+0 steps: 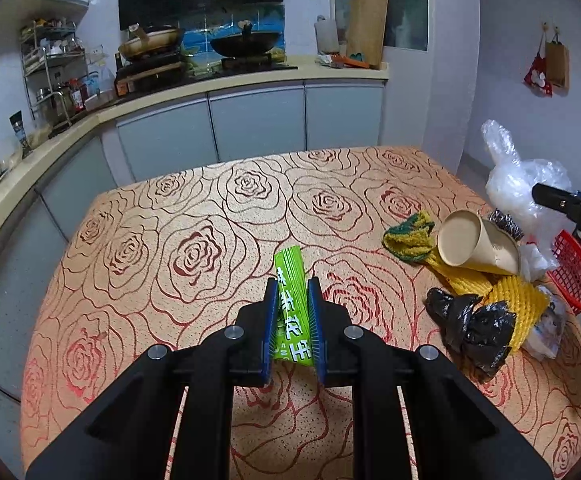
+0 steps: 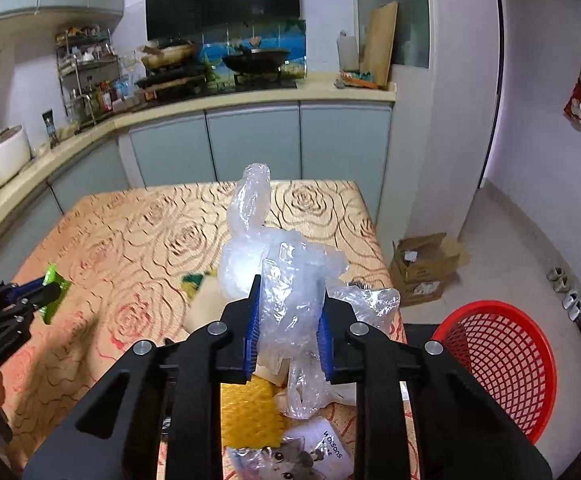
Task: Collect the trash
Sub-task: 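Lift both held items and carry them over the red wastebasket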
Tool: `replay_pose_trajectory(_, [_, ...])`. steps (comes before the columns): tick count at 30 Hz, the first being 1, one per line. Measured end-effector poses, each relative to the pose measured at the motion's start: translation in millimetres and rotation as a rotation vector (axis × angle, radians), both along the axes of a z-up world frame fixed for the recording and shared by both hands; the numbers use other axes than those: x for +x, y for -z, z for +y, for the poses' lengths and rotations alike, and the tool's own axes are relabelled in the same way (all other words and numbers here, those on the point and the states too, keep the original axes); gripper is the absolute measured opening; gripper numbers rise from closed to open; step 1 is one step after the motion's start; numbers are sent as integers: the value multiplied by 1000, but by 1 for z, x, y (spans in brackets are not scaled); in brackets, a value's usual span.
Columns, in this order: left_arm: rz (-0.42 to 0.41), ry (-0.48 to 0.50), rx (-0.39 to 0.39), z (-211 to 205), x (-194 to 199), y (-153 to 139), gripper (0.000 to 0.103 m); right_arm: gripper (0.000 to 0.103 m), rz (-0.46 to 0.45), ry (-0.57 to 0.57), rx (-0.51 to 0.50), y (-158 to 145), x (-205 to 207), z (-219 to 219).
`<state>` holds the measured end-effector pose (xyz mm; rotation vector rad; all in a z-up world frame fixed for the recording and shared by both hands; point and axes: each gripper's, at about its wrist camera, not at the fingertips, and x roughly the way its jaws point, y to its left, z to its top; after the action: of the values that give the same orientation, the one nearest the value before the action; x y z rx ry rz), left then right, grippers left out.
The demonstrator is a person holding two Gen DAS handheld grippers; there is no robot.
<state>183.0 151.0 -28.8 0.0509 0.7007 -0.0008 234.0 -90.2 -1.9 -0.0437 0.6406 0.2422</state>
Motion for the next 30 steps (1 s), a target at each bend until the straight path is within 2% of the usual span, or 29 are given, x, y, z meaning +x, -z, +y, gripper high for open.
replay_pose_trajectory(7, [-34, -8, -7, -1, -5, -16, 14, 23, -46, -16, 22, -22, -14, -1])
replay_pose_trajectory(19, [-105, -24, -28, -10, -18, -44, 14, 23, -91, 4, 53, -40, -40, -16])
replay_pose_trajectory(30, [-133, 51, -49, -47, -16, -58, 14, 23, -108, 92, 65, -46, -58, -52])
